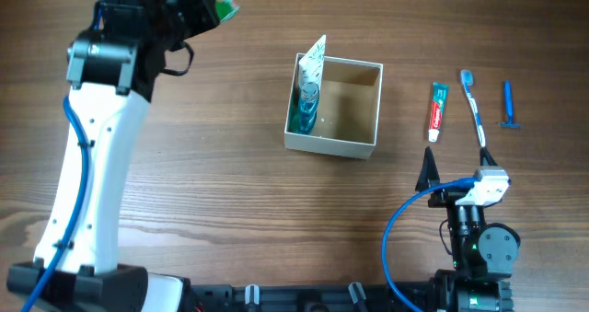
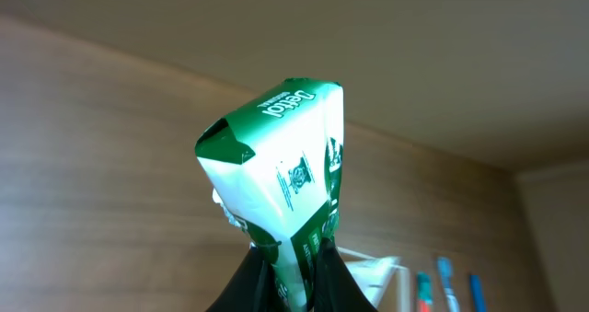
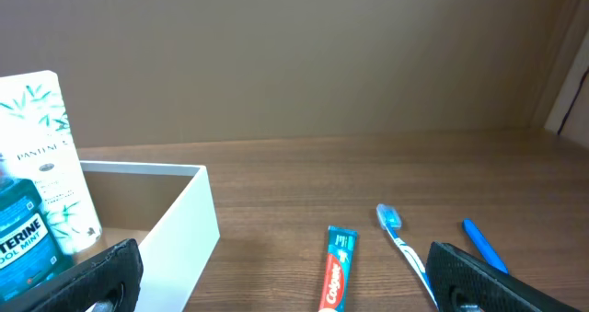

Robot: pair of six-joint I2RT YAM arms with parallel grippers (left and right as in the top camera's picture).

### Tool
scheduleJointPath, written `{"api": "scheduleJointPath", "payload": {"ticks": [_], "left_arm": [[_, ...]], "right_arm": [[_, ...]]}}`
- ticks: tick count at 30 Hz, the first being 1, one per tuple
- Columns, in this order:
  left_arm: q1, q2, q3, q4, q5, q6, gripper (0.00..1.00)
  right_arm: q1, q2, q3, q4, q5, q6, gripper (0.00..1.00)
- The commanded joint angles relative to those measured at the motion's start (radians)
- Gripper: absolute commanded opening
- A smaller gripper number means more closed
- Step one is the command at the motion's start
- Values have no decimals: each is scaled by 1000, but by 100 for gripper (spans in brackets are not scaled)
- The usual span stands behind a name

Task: Pack container
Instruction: 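Carry the soap over the box and drop it inside, then retract the left gripper away from the box to the left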

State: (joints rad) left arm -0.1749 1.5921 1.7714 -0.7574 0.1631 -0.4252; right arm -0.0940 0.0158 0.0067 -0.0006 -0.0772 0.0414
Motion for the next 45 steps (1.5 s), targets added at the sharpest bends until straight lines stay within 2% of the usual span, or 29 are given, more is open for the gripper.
{"api": "scheduleJointPath", "payload": {"ticks": [1,9,18,33,45], "left_arm": [[-84,-42,18,51,26,-2,10],[-264,-30,18,111,27,-2,12],[-396,47,16,75,31,-32,16],[-460,178,16,-7,31,-55,25],[-418,164,17,13,30,-50,57]], "right_arm": [[6,-2,-2,3,17,13,100],[6,-2,-2,3,17,13,100],[6,-2,-2,3,17,13,100],[6,-2,-2,3,17,13,100],[6,-2,-2,3,17,13,100]]}}
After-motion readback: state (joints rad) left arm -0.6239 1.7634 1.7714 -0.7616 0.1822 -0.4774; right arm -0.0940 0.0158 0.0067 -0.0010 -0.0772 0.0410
